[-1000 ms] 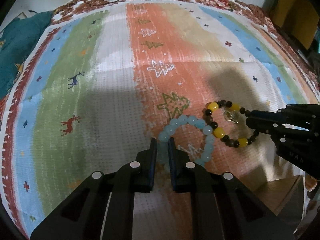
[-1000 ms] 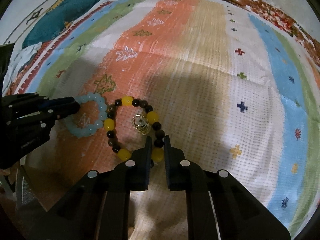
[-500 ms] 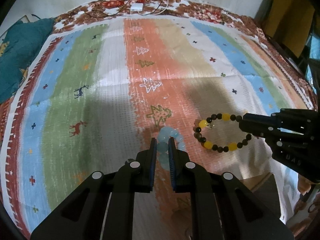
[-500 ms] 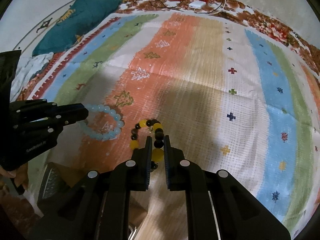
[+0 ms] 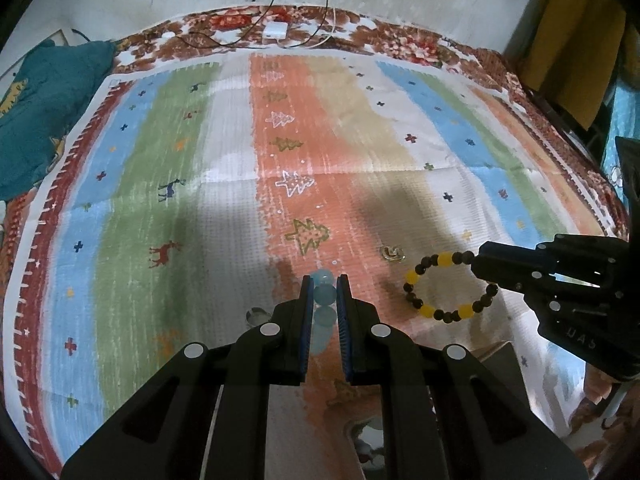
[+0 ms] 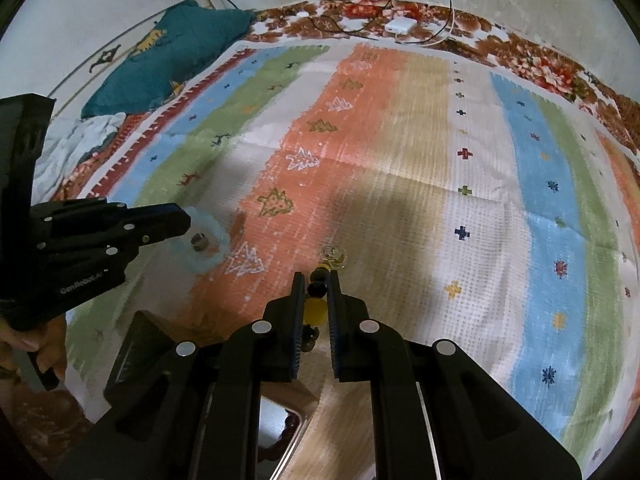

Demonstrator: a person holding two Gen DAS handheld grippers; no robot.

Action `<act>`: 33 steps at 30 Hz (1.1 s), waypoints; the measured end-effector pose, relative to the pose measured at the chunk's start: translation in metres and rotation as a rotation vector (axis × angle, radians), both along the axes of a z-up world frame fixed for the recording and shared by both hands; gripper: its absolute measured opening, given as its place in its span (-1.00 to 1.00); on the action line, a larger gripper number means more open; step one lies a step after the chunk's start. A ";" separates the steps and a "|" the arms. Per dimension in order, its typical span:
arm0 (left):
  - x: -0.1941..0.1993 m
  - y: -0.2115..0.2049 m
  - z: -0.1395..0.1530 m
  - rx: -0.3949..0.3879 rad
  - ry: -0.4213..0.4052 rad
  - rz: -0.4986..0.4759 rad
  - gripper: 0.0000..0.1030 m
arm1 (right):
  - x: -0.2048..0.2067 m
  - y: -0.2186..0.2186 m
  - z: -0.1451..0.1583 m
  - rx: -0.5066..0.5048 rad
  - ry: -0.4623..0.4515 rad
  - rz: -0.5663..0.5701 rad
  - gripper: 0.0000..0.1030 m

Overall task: Organize jewelry
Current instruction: 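Lift the light-blue bracelet with the left gripper while the right lifts the yellow-black bracelet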

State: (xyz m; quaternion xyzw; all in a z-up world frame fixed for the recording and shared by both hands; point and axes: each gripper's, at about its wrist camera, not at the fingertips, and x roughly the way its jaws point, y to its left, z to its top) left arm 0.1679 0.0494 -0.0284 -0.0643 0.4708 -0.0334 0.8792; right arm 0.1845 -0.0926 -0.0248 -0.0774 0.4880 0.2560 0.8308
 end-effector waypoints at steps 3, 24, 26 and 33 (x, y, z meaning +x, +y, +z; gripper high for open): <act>-0.003 -0.002 0.004 -0.004 -0.008 -0.003 -0.79 | -0.004 0.000 0.005 0.009 -0.008 0.001 -0.77; -0.015 -0.008 0.015 -0.017 -0.028 -0.005 -0.79 | -0.009 -0.009 0.006 0.015 0.055 -0.009 -0.98; -0.015 -0.008 0.013 -0.018 -0.022 -0.006 -0.79 | -0.006 -0.009 -0.007 -0.010 0.107 0.002 -0.98; -0.014 -0.008 0.011 -0.021 -0.019 -0.012 -0.79 | 0.002 -0.017 -0.031 -0.076 0.142 -0.040 -0.98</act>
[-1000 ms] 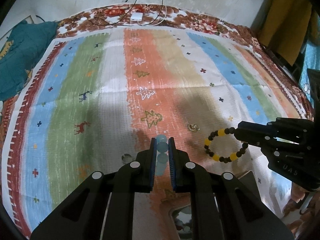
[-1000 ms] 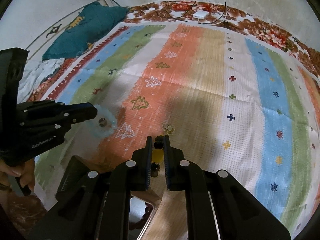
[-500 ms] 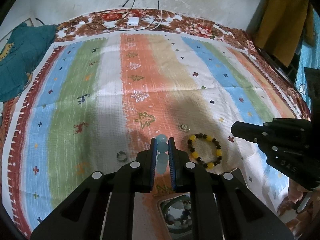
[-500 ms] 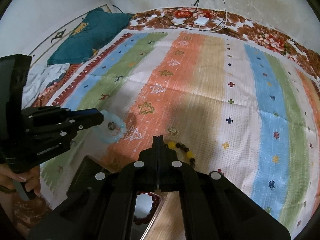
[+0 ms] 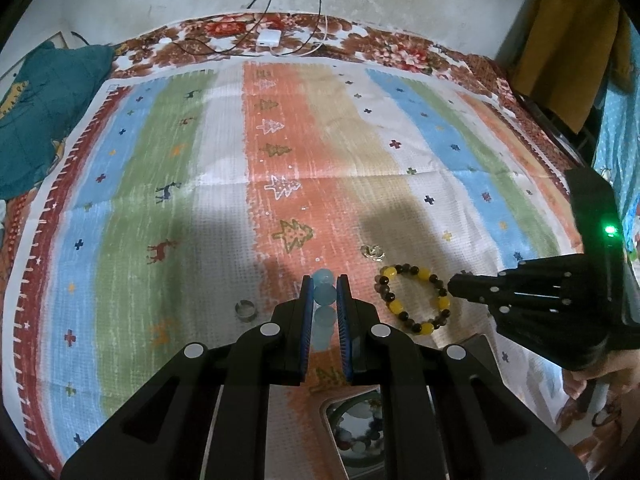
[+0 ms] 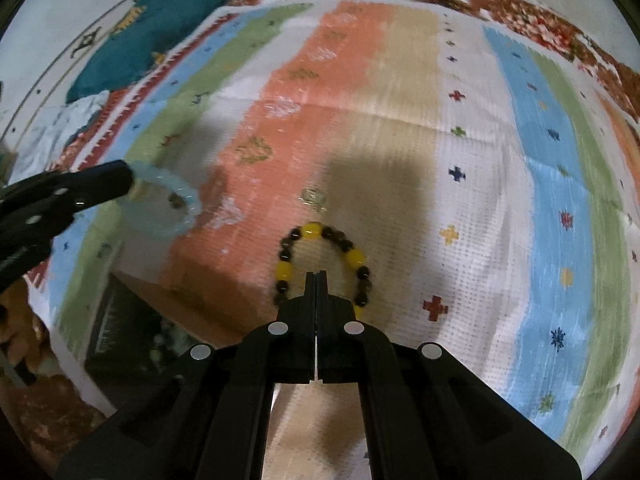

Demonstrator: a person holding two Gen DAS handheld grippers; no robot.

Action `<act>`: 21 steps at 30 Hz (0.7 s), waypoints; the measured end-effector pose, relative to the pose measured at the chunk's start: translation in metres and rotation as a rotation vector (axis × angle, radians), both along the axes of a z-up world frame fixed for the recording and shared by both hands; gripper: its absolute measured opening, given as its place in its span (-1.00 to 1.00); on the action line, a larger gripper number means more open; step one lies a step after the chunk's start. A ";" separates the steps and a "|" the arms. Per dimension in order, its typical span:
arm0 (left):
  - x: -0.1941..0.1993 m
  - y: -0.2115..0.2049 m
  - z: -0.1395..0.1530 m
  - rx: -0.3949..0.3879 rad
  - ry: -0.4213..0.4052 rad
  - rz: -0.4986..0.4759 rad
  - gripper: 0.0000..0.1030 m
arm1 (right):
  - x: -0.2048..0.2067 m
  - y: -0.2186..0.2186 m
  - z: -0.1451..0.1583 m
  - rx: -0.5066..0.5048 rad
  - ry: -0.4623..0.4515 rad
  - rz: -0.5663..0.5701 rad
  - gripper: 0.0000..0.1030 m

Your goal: Organize jewelry

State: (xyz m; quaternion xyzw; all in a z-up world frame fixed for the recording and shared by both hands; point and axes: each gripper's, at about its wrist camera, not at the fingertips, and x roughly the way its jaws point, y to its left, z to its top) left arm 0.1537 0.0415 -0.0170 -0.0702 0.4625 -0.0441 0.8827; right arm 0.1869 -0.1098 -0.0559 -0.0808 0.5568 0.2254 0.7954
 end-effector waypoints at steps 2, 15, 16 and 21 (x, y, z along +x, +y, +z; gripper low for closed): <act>0.000 0.000 0.000 0.001 0.000 -0.003 -0.79 | 0.002 -0.003 -0.002 -0.005 0.006 -0.011 -0.91; 0.002 -0.005 0.003 0.002 -0.003 -0.019 -0.78 | 0.017 -0.004 -0.028 -0.043 0.041 -0.028 -0.31; 0.002 -0.006 0.003 0.003 -0.003 -0.021 -0.78 | 0.018 -0.003 -0.030 -0.047 0.045 -0.027 -0.31; 0.002 -0.006 0.003 0.002 -0.002 -0.022 -0.78 | 0.022 -0.001 -0.041 -0.062 0.067 -0.026 -0.31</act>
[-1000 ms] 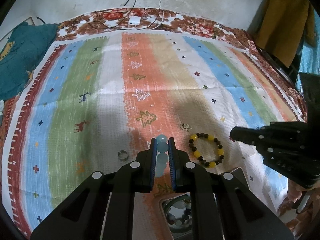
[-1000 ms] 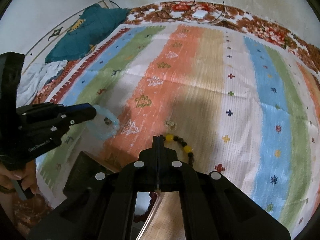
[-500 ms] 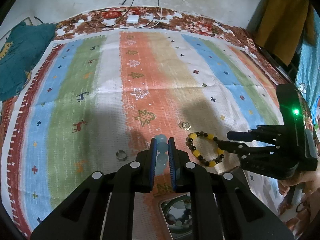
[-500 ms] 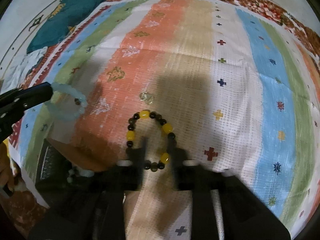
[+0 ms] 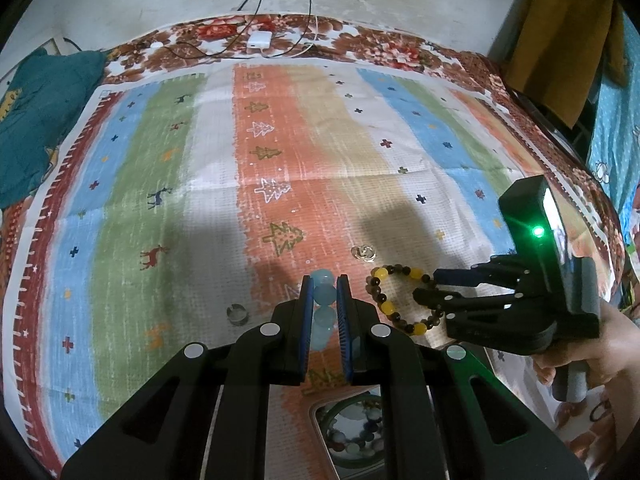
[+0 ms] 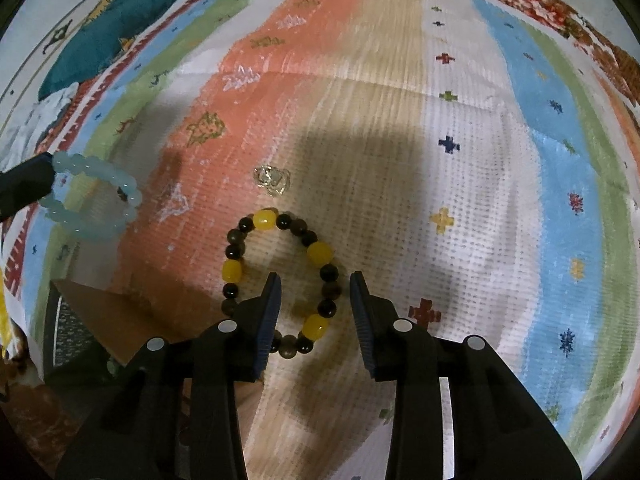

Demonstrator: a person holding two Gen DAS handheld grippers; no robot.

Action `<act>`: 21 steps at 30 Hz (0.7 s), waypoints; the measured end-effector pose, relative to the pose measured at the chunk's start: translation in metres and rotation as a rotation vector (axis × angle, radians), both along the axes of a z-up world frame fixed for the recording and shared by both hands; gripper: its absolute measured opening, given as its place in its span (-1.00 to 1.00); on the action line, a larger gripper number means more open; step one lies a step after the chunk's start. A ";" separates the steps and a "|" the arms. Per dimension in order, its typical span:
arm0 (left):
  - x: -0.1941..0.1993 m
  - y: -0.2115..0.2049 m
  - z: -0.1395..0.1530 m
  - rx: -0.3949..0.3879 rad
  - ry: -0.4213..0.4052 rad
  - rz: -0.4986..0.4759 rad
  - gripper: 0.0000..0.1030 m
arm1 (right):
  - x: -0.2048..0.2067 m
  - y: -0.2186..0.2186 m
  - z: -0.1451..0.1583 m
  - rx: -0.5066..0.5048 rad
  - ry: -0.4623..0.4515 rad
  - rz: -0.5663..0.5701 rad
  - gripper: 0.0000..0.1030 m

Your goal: Organize jewelry

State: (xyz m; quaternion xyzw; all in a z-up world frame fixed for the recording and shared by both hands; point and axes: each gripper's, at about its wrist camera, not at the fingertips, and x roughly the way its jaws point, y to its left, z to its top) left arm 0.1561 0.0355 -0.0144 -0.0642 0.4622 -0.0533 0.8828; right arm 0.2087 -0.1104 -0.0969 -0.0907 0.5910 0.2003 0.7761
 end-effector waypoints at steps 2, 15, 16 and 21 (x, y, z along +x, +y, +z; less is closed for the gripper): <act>0.000 0.000 0.000 0.000 0.000 0.002 -0.78 | 0.002 0.000 -0.003 0.001 0.007 -0.004 -0.31; 0.001 0.000 -0.001 0.000 0.002 -0.002 -0.78 | 0.008 -0.004 -0.009 0.008 0.027 -0.017 -0.77; 0.000 0.000 -0.001 -0.001 0.001 -0.002 -0.78 | 0.008 -0.004 -0.009 0.008 0.025 -0.014 -0.78; 0.000 -0.001 -0.001 -0.001 -0.001 -0.002 -0.78 | 0.006 -0.005 0.004 0.016 -0.018 -0.019 -0.79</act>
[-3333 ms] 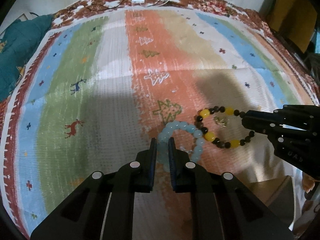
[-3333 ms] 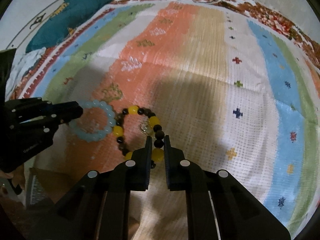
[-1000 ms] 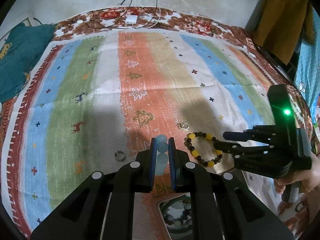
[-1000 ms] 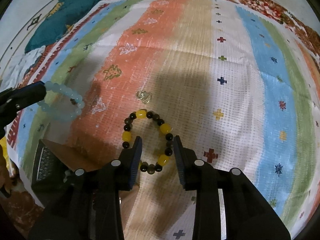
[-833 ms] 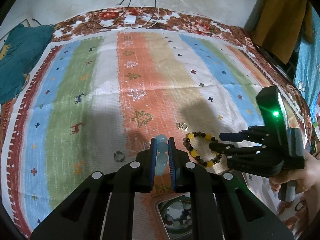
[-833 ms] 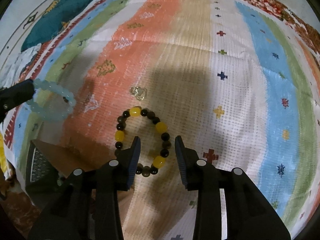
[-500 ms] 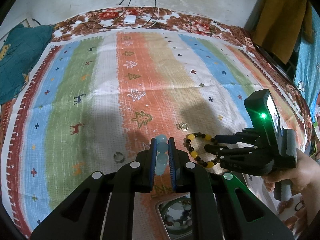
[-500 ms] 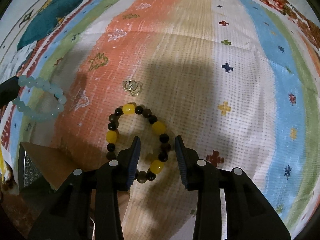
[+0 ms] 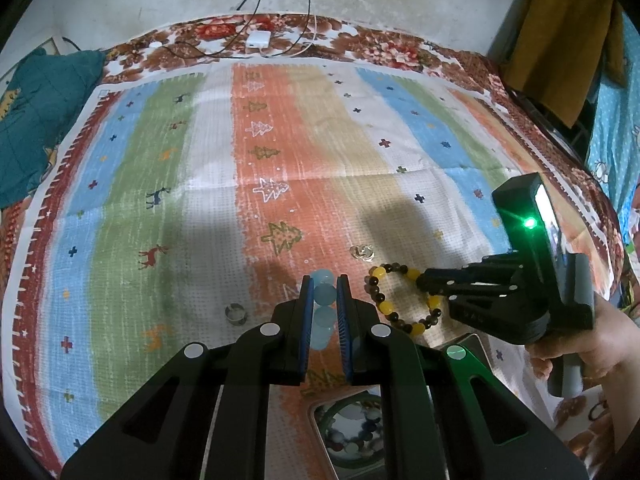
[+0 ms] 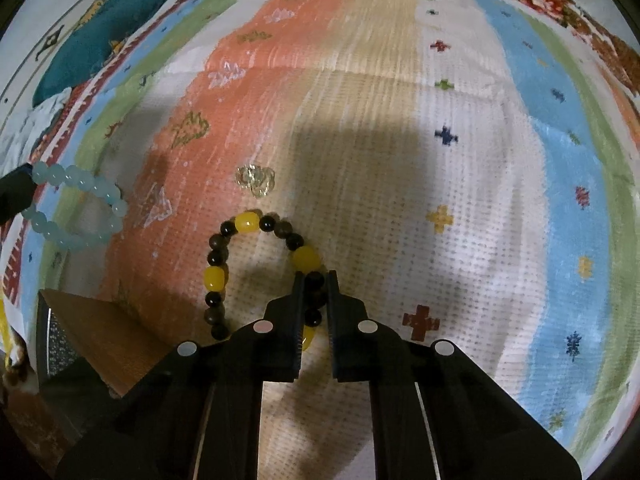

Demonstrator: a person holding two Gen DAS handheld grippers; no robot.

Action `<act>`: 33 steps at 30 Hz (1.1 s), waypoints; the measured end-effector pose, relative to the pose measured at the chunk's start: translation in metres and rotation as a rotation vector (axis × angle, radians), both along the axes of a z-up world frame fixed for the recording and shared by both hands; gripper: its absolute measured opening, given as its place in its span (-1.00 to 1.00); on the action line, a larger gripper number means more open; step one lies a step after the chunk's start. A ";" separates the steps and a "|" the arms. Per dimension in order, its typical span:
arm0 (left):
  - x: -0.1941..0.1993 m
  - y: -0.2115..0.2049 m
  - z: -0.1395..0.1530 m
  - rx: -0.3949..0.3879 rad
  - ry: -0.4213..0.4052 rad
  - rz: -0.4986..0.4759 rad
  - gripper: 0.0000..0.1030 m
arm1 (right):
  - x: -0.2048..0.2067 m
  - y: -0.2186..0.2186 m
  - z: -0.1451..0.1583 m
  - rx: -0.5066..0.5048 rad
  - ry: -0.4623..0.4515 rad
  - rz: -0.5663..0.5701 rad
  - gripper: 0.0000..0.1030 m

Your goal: Organize jewelry

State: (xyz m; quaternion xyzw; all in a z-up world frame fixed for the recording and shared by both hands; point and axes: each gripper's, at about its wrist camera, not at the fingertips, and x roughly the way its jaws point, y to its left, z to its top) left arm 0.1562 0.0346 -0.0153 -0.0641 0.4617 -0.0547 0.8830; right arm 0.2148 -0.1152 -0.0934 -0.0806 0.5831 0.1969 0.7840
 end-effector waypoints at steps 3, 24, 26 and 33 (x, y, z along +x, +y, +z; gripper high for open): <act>-0.001 -0.001 0.001 -0.002 -0.005 0.000 -0.78 | -0.005 -0.001 0.017 0.027 -0.036 0.002 -0.79; -0.027 -0.006 0.025 -0.034 -0.054 0.002 -0.79 | -0.049 0.002 0.097 0.174 -0.196 0.047 -0.79; -0.029 -0.006 0.027 -0.040 -0.060 0.002 -0.79 | -0.054 0.002 0.102 0.183 -0.208 0.050 -0.79; -0.040 -0.010 0.032 -0.062 -0.072 -0.004 -0.79 | -0.071 0.005 0.118 0.203 -0.247 0.082 -0.79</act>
